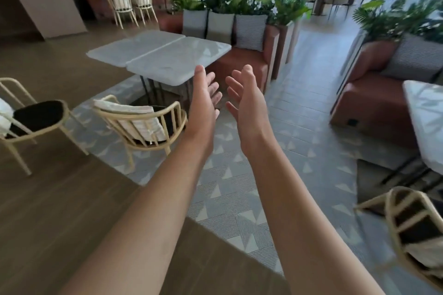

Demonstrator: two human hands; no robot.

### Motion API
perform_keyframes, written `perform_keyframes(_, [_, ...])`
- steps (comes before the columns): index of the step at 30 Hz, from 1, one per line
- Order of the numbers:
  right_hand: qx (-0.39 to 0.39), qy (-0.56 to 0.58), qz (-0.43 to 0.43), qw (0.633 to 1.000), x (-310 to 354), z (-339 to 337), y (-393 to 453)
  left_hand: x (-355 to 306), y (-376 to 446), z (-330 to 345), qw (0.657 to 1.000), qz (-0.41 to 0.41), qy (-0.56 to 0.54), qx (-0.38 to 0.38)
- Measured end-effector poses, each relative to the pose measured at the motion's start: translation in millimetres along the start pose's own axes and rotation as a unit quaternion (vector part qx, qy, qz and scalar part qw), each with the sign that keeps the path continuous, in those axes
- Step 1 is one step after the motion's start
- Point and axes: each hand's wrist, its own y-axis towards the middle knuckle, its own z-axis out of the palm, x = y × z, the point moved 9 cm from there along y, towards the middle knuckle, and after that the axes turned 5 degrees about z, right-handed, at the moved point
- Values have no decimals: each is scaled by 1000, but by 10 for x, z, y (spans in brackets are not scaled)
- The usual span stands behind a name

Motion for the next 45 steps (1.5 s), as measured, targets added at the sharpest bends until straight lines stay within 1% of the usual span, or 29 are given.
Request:
perform_keyframes(3, [-45,-4,1,999,63,-378,25,101,-23,380,999,-11,-1,41])
perform_keyframes(5, [-58,-2,2,998,104,-560,17,150,-26,564,998,-13,-2,54])
perform_keyframes(11, [-145,0,-31,989,393,-1558,-138,327,-212,1557,991,-17,-11,130])
perform_keyframes(15, [-211,12,-60,976,695,-2365,-430,419,-522,2402,980,-30,-27,193])
perform_keyframes(19, [-251,22,-80,965,953,-3042,-759,501,-868,3141,969,-40,-45,241])
perform_keyframes(25, [-322,8,-115,940,1417,-4212,-1526,573,-1703,4335,942,-57,-63,326])
perform_keyframes(31, [-412,7,-152,898,1806,-5294,-2473,621,-2648,5421,903,-65,-70,418])
perform_keyframes(36, [-507,22,-166,846,1947,-6028,-3116,736,-3214,6087,869,-81,-68,483])
perform_keyframes(41, [-575,26,-160,802,1908,-6529,-3454,955,-3476,6619,841,-106,-73,525])
perform_keyframes(45, [-621,17,-166,766,1927,-6847,-3589,1099,-3673,7045,801,-123,-79,580])
